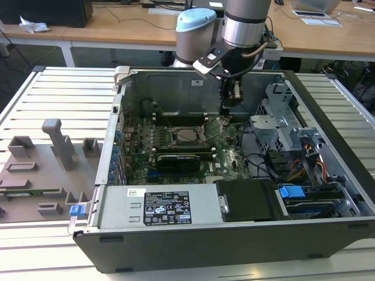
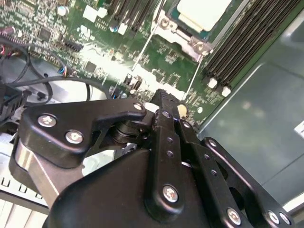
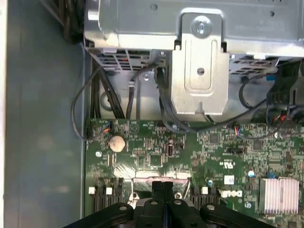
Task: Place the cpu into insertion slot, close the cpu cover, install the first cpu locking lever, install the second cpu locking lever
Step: 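Close the cpu cover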
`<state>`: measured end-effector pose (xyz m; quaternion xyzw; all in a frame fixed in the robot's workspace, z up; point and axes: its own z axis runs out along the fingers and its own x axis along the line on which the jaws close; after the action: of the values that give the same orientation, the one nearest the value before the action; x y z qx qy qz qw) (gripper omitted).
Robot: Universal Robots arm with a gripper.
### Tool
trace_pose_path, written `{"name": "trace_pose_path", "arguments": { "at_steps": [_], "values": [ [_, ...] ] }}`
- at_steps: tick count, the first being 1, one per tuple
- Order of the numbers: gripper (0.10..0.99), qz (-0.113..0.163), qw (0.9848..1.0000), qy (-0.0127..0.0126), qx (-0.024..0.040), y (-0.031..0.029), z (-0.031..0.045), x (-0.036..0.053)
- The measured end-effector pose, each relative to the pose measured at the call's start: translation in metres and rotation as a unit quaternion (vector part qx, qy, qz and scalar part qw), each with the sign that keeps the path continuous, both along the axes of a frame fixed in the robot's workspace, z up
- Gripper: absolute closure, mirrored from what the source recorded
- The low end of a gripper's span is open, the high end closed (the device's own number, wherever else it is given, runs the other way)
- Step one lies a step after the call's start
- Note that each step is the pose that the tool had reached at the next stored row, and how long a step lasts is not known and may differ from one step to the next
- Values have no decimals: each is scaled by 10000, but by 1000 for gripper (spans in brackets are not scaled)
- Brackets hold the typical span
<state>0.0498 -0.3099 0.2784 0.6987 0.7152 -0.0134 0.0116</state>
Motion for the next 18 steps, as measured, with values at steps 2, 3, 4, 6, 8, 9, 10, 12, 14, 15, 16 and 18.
{"name": "trace_pose_path", "arguments": {
  "at_steps": [2,3,4,6,8,9,10,12,14,15,16,18],
  "values": [
    [980,1,10000,2,0,0,0,43],
    [980,0,10000,3,0,0,0,68],
    [980,0,10000,3,0,0,0,85],
    [980,0,10000,6,0,0,0,157],
    [980,0,10000,8,0,0,0,196],
    [980,1,10000,9,1,1,-2,218],
    [980,1,10000,10,1,1,-5,228],
    [980,0,10000,15,0,0,-19,245],
    [980,-1,10000,22,-1,-1,-76,249],
    [980,0,10000,23,-1,0,-94,249],
    [980,0,10000,24,0,0,-113,250],
    [980,0,10000,26,0,0,-183,250]
  ]
}}
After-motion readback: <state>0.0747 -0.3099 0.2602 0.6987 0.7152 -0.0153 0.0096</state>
